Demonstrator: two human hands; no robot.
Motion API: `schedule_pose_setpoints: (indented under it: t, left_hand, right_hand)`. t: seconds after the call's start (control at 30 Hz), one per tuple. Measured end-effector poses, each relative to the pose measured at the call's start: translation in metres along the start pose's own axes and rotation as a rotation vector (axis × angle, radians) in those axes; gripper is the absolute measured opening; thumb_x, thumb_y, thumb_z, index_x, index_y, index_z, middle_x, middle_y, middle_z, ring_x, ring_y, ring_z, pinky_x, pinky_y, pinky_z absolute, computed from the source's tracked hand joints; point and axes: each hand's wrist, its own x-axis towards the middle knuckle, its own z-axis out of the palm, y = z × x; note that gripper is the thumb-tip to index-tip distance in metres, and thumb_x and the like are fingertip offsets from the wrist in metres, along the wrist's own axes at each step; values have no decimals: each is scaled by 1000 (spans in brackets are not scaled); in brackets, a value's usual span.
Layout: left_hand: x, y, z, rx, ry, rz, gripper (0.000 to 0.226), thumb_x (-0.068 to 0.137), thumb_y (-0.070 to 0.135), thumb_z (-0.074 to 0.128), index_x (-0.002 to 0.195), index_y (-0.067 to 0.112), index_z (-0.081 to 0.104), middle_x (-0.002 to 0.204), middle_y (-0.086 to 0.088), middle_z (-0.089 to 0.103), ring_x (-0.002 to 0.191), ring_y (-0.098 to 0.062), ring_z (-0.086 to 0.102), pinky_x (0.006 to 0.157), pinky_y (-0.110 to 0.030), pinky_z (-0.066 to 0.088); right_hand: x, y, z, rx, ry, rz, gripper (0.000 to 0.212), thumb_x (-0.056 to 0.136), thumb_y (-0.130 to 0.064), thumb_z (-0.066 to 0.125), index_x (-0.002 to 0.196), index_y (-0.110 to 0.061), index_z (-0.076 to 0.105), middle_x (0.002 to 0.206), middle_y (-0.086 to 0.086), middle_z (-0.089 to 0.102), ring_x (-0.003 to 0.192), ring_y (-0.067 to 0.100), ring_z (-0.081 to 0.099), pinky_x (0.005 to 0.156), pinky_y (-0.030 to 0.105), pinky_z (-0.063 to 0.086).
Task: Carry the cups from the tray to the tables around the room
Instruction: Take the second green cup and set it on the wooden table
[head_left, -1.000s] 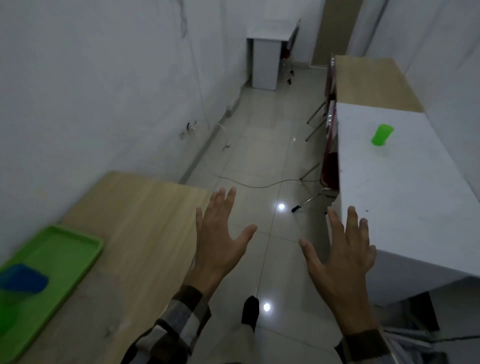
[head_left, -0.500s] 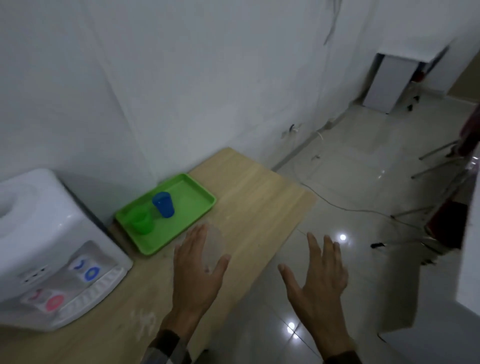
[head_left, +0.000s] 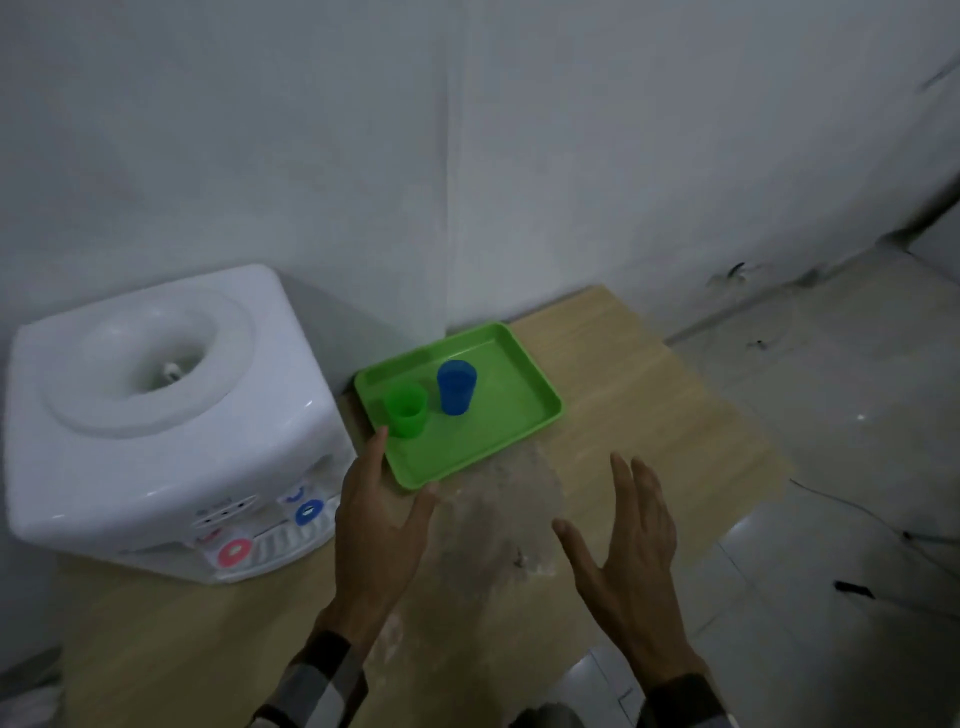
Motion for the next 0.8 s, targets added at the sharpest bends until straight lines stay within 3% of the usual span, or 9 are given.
schedule_pose_setpoints:
  t: [0.07, 0.13, 0.23, 0.27, 0.33, 0.4, 0.57, 0.7, 0.8]
  left_hand:
    - [11, -9, 9, -28, 22, -55, 87, 90, 43, 77, 165, 28, 36, 160, 17, 42, 142, 14, 38, 112, -14, 33]
    - [22, -22, 28, -47, 54, -115, 89, 92, 36, 79, 167, 24, 32, 165, 20, 39, 147, 6, 37, 117, -18, 33]
    - [48, -40, 66, -109, 127, -200, 95, 91, 23, 83, 168, 24, 26, 162, 30, 35, 141, 25, 34, 111, -2, 32]
    - [60, -46, 79, -123, 140, -234, 98, 91, 23, 84, 169, 24, 24, 167, 22, 34, 146, 18, 34, 116, -9, 34]
    - [87, -61, 99, -103, 162, -289, 105, 90, 24, 85, 170, 22, 18, 175, 5, 30, 158, -10, 34, 128, -36, 34]
    - [114, -77, 115, -53, 198, -317, 110, 86, 21, 88, 171, 20, 18, 175, -2, 30, 160, -22, 32, 129, -48, 33]
    - [156, -104, 134, -79, 264, -418, 107, 79, 15, 93, 166, 20, 31, 164, -2, 48, 148, -21, 49, 116, -28, 39]
    - [173, -114, 139, -145, 221, -484, 80, 78, 11, 95, 147, 16, 55, 138, -4, 70, 126, -25, 66, 111, -46, 54]
    - [178, -111, 140, -192, 236, -516, 81, 74, 6, 96, 145, 14, 57, 136, -5, 70, 124, -25, 67, 107, -40, 55]
  right_hand:
    - [24, 5, 22, -27, -59, -47, 88, 93, -64, 56, 161, -38, 8, 172, -3, 3, 159, 16, -2, 126, 52, 7]
    - [51, 16, 48, -43, -144, -76, 89, 92, -69, 52, 162, -34, 8, 173, 0, 1, 159, 19, -4, 126, 56, 9]
    - [94, 35, 94, -76, -286, -114, 94, 91, -70, 50, 163, -32, 3, 173, 5, -2, 159, 24, -5, 124, 62, 10]
    - [107, 41, 110, -91, -334, -128, 95, 92, -70, 51, 163, -32, -1, 173, 6, -4, 159, 25, -6, 123, 63, 8]
    - [133, 52, 138, -144, -417, -156, 97, 92, -69, 51, 162, -34, -6, 172, 5, -10, 159, 26, -10, 122, 64, 5]
    - [158, 63, 162, -225, -481, -186, 97, 92, -69, 49, 161, -36, -10, 172, 4, -16, 158, 28, -15, 122, 68, 5]
    - [195, 88, 194, -479, -612, -316, 92, 89, -78, 27, 163, -33, -4, 172, 13, -11, 157, 34, -17, 119, 71, -3]
    - [205, 97, 199, -511, -593, -413, 92, 86, -86, 12, 163, -35, 15, 172, 11, 2, 158, 38, -5, 119, 72, -6]
    - [204, 98, 203, -504, -579, -406, 91, 85, -87, 7, 162, -39, 12, 172, 8, 2, 158, 35, -7, 119, 70, -9]
